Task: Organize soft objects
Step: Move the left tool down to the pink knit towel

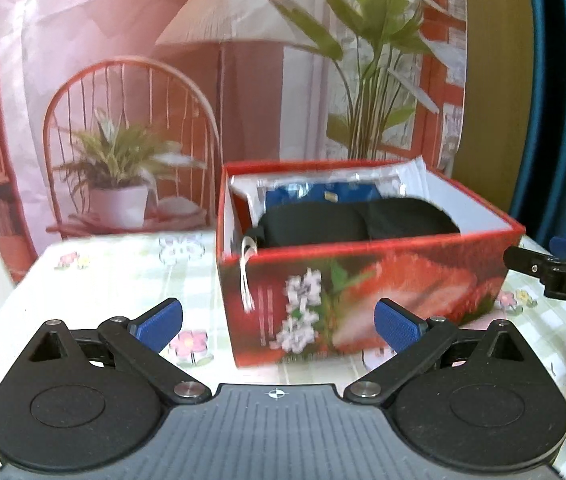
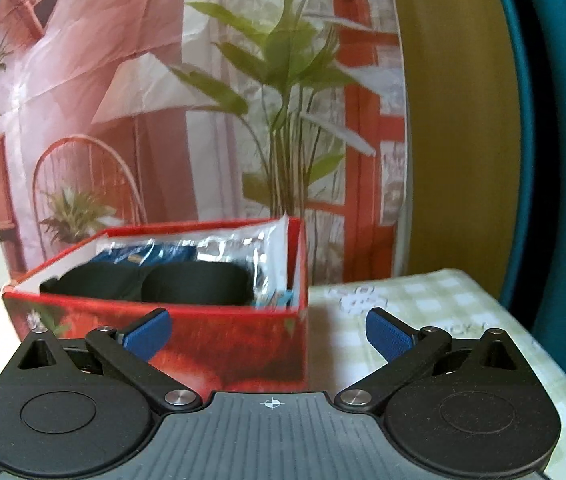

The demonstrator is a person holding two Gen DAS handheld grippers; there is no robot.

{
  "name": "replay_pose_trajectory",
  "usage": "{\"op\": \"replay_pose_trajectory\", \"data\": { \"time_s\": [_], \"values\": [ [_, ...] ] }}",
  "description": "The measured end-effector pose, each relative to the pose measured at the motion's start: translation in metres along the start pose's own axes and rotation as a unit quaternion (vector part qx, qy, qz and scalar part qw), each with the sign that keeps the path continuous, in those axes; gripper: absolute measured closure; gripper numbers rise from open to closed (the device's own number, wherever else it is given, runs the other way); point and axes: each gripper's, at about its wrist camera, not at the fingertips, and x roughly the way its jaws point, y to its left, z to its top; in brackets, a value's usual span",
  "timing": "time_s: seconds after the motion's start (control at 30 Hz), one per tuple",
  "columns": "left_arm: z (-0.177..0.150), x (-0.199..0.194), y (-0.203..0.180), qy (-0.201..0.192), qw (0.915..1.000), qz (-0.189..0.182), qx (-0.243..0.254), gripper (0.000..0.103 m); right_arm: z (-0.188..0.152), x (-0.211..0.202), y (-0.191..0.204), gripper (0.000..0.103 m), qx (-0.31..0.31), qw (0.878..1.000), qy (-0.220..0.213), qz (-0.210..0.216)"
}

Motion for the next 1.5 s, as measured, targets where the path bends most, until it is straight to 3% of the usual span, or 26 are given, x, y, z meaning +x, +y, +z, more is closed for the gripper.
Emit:
{"op": "replay_pose_trajectory", "data": {
  "time_s": [0.33, 0.63, 0.77, 1.07, 1.5],
  "values": [
    [-0.040, 0.013, 0.003, 0.055, 0.9983, 0.006, -0.021, 0.000, -0.043, 0.010, 0.017, 0.000, -0.004, 0.998, 0.062, -0.009],
    [-0.061, 0.030, 0.018, 0.104, 0.9915, 0.002, -0.078, 0.000, -0.059, 0.024, 0.035, 0.000, -0.039, 0.995, 0.092, 0.007],
    [-0.066, 0.038, 0.020, 0.117, 0.9900, 0.010, -0.078, 0.000, -0.064, 0.033, 0.043, 0.000, -0.062, 0.991, 0.117, 0.012],
    [-0.072, 0.050, 0.022, 0.131, 0.9882, 0.010, -0.079, 0.000, -0.071, 0.047, 0.059, 0.000, -0.104, 0.982, 0.159, 0.011],
    [-0.072, 0.055, 0.019, 0.136, 0.9885, 0.013, -0.065, 0.000, -0.070, 0.057, 0.042, 0.000, -0.053, 0.980, 0.188, 0.033]
  ]
}}
